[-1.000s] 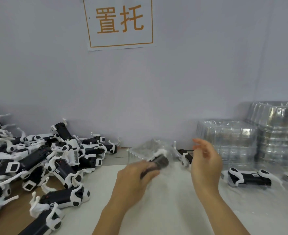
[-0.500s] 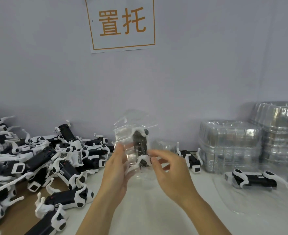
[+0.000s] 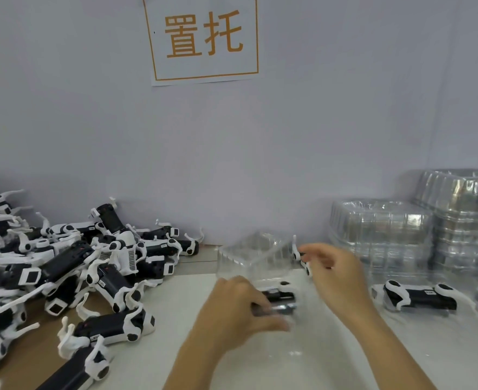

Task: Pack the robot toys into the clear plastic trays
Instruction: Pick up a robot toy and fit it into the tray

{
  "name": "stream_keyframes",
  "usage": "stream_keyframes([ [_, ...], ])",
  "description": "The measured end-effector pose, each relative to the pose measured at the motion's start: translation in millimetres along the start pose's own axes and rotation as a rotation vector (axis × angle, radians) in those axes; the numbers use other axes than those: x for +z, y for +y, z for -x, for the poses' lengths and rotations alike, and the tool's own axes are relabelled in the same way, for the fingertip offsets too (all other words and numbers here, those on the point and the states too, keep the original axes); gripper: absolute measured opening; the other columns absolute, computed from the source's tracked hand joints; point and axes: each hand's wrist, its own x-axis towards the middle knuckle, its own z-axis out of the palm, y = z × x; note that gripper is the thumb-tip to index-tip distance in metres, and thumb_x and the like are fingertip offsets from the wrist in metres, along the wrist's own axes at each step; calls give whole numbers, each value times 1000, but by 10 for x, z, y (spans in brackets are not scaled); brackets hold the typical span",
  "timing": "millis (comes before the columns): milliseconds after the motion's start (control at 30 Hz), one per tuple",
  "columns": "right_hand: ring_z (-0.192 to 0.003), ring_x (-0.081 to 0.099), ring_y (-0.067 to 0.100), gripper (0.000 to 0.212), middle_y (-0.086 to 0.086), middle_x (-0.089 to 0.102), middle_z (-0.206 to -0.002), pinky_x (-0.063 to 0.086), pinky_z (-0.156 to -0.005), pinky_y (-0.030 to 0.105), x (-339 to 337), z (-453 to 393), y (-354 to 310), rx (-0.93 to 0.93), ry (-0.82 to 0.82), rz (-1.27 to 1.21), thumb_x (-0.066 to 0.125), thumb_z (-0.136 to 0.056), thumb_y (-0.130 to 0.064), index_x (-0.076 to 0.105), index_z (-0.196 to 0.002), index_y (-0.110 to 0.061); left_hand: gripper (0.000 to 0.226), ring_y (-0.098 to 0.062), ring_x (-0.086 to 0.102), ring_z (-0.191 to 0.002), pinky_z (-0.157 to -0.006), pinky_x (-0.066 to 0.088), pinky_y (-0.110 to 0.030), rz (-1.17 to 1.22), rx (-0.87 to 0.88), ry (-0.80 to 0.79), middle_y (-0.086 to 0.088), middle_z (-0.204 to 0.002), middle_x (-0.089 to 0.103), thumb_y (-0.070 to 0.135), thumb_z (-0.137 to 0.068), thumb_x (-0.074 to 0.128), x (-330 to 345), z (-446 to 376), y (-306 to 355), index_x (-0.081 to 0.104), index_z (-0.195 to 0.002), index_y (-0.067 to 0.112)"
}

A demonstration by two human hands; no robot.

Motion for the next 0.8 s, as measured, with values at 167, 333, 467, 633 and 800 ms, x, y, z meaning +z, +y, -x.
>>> stream_keyframes([
  [167, -84, 65, -2, 30, -18, 73, -86, 47, -75, 12, 455, 226, -168, -81, -367, 28, 53, -95, -14, 75, -87, -32, 30, -13, 65, -87, -73, 50, -30, 580, 10, 603, 10, -86, 69, 22, -82, 46, 478, 108, 318, 75, -84, 14],
  [333, -101, 51, 11, 29, -12, 68, -94, 35, -91, 38, 698, 419, -104, -253, -431, 500, 43, -95, -44, 66, -108, -34, 26, -15, 55, -59, -61, 40, -32, 827, -384, 983, -3, -58, 60, 10, -77, 42, 445, 133, -2, 59, -57, 11],
  [467, -121, 34, 20, 37, -3, 67, -105, 30, -89, 39, 827, 512, -73, -318, -536, 733, 54, -88, -20, 66, -122, -28, 23, -16, 59, -69, -63, 42, -22, 800, -539, 960, -1, -65, 65, 11, -77, 43, 308, 138, -232, 63, -66, 17],
  [633, -124, 39, 10, 41, -15, 65, -110, 29, -92, 31, 401, 205, 166, -54, -424, 640, 56, -86, -12, 64, -119, -35, 29, -16, 55, -105, -85, 40, -27, 506, -544, 665, 9, -107, 64, 1, -89, 57, 370, -38, -285, 64, -100, 27],
  [800, -121, 51, 10, 32, -21, 67, -111, 29, -102, 40, -42, -50, 306, 295, -327, 634, 52, -86, -20, 66, -106, -40, 54, -19, 20, -147, -113, 23, -26, 191, -339, 236, 3, -157, 31, 21, -100, 50, 553, -423, -244, 32, -151, 18],
])
